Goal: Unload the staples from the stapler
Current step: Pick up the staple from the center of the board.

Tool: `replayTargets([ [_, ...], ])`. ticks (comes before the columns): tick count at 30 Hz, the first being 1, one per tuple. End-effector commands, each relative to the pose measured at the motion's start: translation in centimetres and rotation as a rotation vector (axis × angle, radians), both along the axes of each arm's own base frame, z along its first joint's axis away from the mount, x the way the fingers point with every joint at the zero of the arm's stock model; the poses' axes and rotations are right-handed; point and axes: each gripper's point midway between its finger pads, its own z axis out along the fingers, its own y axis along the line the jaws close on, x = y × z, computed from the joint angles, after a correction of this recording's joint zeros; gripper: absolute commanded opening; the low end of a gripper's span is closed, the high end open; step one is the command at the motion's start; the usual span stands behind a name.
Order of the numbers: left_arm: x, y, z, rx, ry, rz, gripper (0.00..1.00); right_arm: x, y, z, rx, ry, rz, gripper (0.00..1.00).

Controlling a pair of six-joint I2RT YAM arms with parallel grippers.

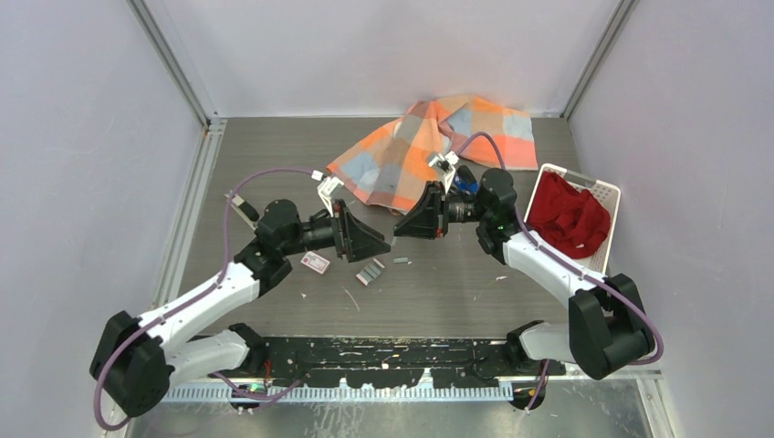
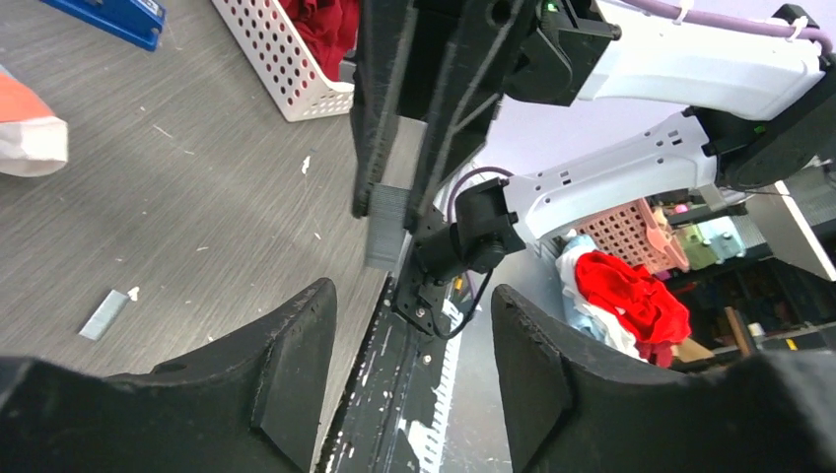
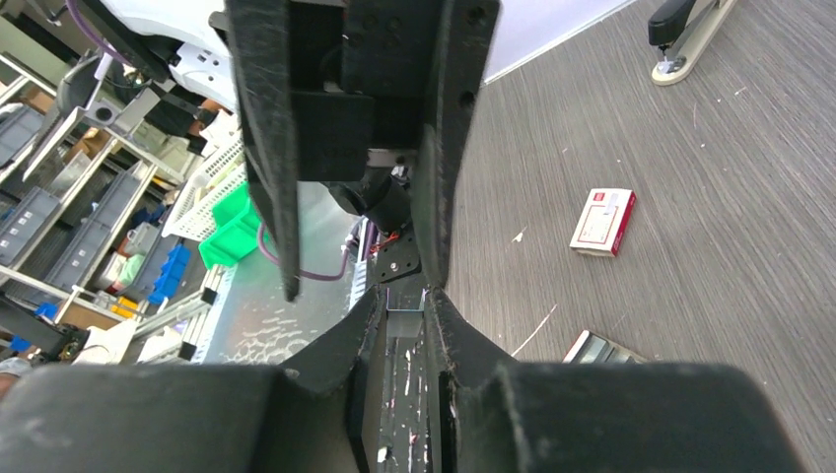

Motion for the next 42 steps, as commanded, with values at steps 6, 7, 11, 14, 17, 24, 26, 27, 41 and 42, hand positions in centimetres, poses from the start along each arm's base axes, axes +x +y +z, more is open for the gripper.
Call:
replayTargets([
  [6,-1.3,4.1,-0.1,0.127,-0.121,0.141,0.68,0.1,0.0,1.5,-0.008,-0.123,0.01,0.21],
  [7,-1.4,4.7,-0.2,0.148,-0.118,0.165,0.69,0.1,0.0,1.5,-0.009,-0.124,0.01,0.21],
  [11,-1.3,7.3,-0.4,0.252,-0.099,0.278,0.73,0.3,0.0,1.1,-0.023,-0.128,0.009,0.21],
  [14,-1.2,9.3,0.9,0.311,-0.118,0.361,0.78,0.5,0.0,0.7,-0.038,-0.133,0.004,0.21],
  [17,-0.8,11.2,2.5,0.363,-0.161,0.449,0.86,0.8,0.0,0.4,-0.059,-0.146,-0.006,0.21],
  [24,1.1,15.6,4.3,0.58,-0.291,0.602,0.99,1.2,0.0,-0.2,-0.087,-0.158,-0.019,0.21],
  [26,1.9,16.8,3.6,0.663,-0.315,0.64,0.99,1.3,0.0,-0.4,-0.095,-0.158,-0.022,0.22],
  [27,2.3,17.3,2.9,0.708,-0.326,0.657,0.99,1.4,0.0,-0.6,-0.1,-0.157,-0.023,0.22],
  [41,4.5,20.8,-2.3,0.856,-0.345,0.814,1.0,2.1,0.6,-2.0,-0.186,-0.181,-0.053,0.22],
  [42,4.5,20.8,-2.3,0.857,-0.341,0.813,1.0,2.2,0.6,-2.0,-0.191,-0.183,-0.058,0.22],
])
